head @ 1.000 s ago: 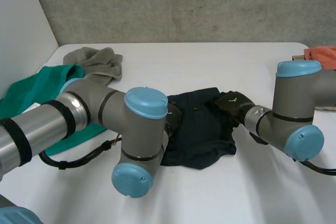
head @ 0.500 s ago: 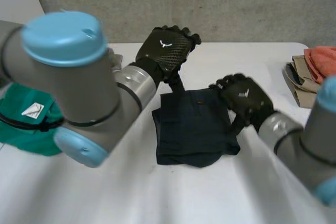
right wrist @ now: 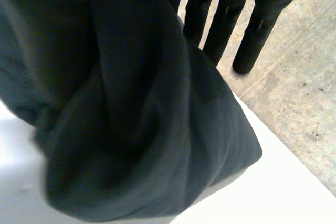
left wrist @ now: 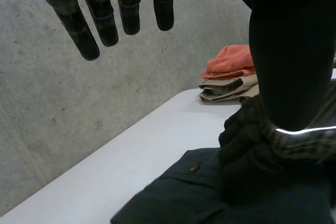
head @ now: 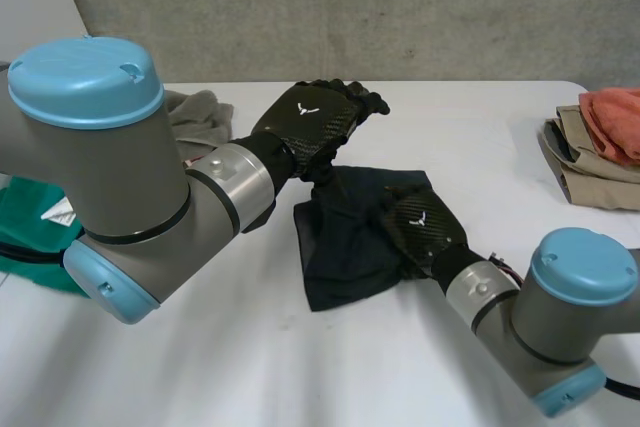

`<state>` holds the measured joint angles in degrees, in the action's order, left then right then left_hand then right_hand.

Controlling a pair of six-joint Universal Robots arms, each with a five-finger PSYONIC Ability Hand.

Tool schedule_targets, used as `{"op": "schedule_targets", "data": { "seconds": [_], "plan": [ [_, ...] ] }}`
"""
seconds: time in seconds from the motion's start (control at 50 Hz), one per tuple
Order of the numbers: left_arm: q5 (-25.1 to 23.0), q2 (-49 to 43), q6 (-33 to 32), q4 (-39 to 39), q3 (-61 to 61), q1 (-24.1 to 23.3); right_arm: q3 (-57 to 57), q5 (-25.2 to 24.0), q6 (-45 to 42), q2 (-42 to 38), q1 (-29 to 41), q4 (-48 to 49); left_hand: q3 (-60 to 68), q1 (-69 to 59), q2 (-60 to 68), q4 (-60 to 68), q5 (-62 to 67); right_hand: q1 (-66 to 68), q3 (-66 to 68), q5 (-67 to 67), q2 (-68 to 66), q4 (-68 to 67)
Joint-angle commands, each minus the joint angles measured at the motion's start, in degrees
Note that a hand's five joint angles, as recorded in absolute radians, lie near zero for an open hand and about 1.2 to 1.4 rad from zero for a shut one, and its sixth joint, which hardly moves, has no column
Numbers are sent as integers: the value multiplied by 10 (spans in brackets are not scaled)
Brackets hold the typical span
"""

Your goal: Fold the laundry.

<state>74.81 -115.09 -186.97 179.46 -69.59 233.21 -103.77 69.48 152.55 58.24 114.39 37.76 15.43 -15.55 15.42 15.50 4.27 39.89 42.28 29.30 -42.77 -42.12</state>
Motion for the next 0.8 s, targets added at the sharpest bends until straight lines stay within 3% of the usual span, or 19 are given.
{"op": "schedule_targets", "data": {
  "seconds": [0.02,0.22,0.28,0.4,0.52,0.66,0.8],
  "plan": [
    [0,1,-1,0,0,0,49,-1,1,-25,2,-4,8,-7,9,8,20,381,357,387,-352,-359],
    [0,6,0,1,1,2,111,-9,-2,-18,-9,5,7,-6,7,6,18,401,377,407,-372,-379],
    [1,12,0,2,1,2,150,-18,4,-15,-42,16,7,-6,7,6,18,401,377,407,-372,-379],
    [2,23,0,5,2,3,232,-86,23,-2,-120,23,8,-7,9,8,20,401,377,407,-372,-379],
    [2,26,0,5,3,2,348,-172,154,-18,-223,41,8,-7,9,8,20,401,377,407,-372,-379],
    [2,26,-1,5,5,0,457,-214,347,-80,-351,142,8,-7,9,8,20,401,377,407,-372,-379],
    [2,23,-2,5,9,1,564,-245,468,-201,-420,229,12,-11,12,11,23,401,377,407,-372,-379]
  ]
}}
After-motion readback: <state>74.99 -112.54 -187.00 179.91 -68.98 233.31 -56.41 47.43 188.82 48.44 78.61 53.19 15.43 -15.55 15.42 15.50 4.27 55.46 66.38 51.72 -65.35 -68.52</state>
